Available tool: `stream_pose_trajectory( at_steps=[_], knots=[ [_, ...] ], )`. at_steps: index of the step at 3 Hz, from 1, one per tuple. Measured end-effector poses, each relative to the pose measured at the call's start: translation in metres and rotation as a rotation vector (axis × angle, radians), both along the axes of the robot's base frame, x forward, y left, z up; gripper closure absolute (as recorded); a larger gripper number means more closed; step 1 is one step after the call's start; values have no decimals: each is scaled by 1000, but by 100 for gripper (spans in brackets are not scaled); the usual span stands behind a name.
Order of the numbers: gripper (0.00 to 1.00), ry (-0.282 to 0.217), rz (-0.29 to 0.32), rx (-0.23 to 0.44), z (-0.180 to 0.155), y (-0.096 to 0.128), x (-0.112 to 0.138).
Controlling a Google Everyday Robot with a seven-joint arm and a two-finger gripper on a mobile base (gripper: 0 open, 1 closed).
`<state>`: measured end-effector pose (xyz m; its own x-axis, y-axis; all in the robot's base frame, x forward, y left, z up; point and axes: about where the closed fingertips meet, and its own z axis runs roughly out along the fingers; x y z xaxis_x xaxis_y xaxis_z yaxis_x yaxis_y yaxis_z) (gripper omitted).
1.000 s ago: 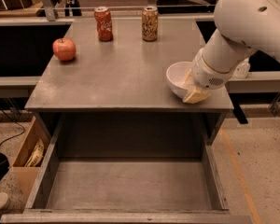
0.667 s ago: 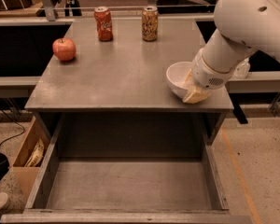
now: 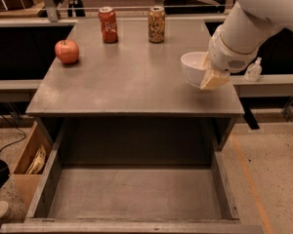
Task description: Move white bowl near apple
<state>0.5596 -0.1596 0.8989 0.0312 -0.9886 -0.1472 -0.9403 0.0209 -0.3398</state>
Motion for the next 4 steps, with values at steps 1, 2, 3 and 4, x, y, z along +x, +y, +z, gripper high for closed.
stream_pose_trajectory(
  at_steps=[1, 2, 3, 4],
  knots=[
    [100, -112, 17, -20, 48, 4, 17],
    [100, -224, 82, -4, 89, 32, 44],
    [100, -322, 191, 49, 119, 76, 75],
    [100, -377, 313, 108, 134, 134, 105]
  ],
)
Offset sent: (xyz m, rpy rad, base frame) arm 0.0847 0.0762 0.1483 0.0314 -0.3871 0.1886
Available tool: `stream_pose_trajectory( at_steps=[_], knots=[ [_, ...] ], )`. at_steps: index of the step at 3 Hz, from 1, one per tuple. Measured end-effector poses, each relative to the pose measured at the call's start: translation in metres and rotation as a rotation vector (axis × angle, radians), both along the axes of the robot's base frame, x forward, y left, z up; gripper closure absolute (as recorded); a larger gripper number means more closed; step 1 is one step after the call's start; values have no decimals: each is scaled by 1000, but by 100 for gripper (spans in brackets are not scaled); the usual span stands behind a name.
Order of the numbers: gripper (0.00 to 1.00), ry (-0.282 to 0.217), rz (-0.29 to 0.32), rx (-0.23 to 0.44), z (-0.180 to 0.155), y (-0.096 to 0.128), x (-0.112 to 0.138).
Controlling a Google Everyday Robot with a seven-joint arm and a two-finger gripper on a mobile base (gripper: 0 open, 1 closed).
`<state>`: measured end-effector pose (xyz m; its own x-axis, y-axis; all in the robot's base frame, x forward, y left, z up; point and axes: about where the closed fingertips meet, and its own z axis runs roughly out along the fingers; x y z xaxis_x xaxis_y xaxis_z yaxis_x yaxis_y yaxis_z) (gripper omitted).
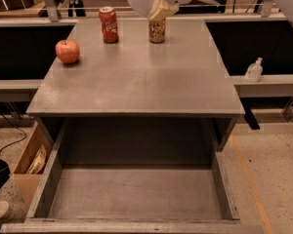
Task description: Move white bowl near apple
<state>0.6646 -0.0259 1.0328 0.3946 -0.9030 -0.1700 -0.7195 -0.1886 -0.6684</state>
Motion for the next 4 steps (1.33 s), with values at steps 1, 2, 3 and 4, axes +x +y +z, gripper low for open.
stream_pose_trajectory(
  at_steps=[1, 2, 3, 4],
  knots=[
    [100, 0, 0, 0, 0, 0, 0],
    [100, 27, 13, -22, -14, 13, 10],
    [100, 96, 62, -19, -56, 45, 35],
    [100, 157, 98, -29, -99, 69, 57]
  ],
)
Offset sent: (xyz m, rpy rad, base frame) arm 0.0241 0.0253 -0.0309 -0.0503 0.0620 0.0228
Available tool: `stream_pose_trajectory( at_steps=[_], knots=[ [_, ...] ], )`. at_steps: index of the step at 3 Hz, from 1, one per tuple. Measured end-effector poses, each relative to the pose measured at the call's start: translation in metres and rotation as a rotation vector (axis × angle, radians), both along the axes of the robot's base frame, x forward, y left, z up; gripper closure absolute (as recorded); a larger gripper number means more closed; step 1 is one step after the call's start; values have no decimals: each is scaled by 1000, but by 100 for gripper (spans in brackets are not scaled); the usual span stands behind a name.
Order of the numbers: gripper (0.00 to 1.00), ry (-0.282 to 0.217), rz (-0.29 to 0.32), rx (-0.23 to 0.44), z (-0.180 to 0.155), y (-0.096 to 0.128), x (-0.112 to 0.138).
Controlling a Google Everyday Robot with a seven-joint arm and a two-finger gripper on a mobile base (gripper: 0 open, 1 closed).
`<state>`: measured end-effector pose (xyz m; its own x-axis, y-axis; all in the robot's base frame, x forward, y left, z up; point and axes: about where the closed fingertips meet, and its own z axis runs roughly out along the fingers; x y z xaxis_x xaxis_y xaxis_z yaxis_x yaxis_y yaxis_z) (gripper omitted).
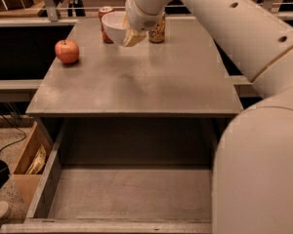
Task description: Move white bowl near apple
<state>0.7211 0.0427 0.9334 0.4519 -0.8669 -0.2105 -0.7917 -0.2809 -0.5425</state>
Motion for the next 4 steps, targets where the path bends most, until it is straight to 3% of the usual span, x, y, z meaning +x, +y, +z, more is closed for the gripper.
stream_pose_trajectory(
  at_steps=[1, 2, 4],
  knots=[
    [100, 51, 25, -13, -35, 19, 5],
    [100, 55, 65, -35, -54, 41, 6],
    [100, -24, 136, -62, -38, 78, -16]
  ],
)
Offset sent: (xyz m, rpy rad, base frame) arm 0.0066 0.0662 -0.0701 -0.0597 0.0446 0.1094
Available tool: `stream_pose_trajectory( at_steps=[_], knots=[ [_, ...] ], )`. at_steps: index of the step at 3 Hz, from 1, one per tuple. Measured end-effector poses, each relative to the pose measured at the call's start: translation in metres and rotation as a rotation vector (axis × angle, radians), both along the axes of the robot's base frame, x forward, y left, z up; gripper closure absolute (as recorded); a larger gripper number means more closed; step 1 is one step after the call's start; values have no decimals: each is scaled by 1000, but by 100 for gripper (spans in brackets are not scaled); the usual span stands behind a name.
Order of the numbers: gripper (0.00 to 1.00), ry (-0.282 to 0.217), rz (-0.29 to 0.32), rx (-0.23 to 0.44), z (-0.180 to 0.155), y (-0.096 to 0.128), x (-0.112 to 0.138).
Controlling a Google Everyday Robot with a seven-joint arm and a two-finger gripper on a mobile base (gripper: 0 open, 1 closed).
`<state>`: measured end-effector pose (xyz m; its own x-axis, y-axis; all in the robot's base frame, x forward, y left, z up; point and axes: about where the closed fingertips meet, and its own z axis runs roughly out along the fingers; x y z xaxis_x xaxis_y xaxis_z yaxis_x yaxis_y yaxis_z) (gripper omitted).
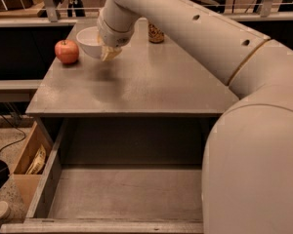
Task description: Move white bowl near apple
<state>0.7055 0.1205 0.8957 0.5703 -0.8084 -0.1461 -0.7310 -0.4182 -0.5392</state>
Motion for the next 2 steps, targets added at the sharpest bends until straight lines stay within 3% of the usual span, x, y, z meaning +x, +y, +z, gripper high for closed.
stream_pose_trajectory(
  at_steps=[1, 2],
  knots=[
    [100, -9, 49, -29, 1, 19, -16],
    [100, 15, 97, -71, -14, 33, -29]
  ],
)
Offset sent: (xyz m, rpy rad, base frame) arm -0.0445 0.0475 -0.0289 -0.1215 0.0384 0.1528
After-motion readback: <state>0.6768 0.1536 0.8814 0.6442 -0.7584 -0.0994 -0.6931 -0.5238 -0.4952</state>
